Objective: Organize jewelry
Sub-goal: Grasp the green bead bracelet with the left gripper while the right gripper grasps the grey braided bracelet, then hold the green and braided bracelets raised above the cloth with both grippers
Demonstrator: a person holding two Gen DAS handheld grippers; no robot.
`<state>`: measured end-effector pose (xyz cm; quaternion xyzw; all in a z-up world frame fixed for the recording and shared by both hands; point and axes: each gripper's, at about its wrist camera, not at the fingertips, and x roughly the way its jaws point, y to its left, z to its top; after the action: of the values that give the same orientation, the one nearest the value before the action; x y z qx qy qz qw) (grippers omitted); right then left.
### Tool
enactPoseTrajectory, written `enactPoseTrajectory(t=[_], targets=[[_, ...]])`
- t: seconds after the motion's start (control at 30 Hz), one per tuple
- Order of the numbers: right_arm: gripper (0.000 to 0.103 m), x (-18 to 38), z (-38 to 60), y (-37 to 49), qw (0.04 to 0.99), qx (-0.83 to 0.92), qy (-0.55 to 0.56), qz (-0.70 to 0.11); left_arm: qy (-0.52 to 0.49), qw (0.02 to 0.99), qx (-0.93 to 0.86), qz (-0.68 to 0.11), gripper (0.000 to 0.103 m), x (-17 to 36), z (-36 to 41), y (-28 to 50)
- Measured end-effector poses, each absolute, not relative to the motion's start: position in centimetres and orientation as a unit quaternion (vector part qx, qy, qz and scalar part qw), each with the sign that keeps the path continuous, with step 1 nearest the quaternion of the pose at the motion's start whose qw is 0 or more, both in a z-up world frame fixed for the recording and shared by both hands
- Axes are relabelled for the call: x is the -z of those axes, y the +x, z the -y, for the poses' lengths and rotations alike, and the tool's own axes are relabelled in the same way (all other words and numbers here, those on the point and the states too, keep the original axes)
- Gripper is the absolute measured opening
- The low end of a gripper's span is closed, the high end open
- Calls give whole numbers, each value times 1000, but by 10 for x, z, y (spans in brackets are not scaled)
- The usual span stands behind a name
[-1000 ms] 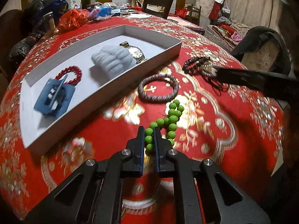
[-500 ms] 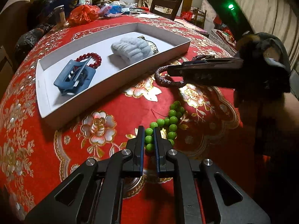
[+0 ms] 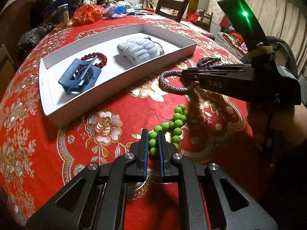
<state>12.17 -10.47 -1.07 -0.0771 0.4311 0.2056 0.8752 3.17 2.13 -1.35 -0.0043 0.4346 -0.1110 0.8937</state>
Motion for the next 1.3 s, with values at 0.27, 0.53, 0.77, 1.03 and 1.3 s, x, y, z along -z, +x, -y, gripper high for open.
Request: enactPoseTrajectory(t=[0.27,0.53,0.77,1.03,1.3], targets=[[8,11,104,120,873,-208,-84,-433,-10,894,114,-434,8,14,-22,31],[8,12,100,114,878,-204,-102,-421,-12,895,113,-432,8,14,-23,30],[8,11,102,112,881,-204,-95,-417,-13,895,114,-431,9,13,-23,29],[6,-9,112,111,891,-203,-60,-402,-23,893,117,-433,8,12,-26,30],[6,-48,127,93,913,-200,-19,-354,-45,901,107,-419,8,-22,-35,33]])
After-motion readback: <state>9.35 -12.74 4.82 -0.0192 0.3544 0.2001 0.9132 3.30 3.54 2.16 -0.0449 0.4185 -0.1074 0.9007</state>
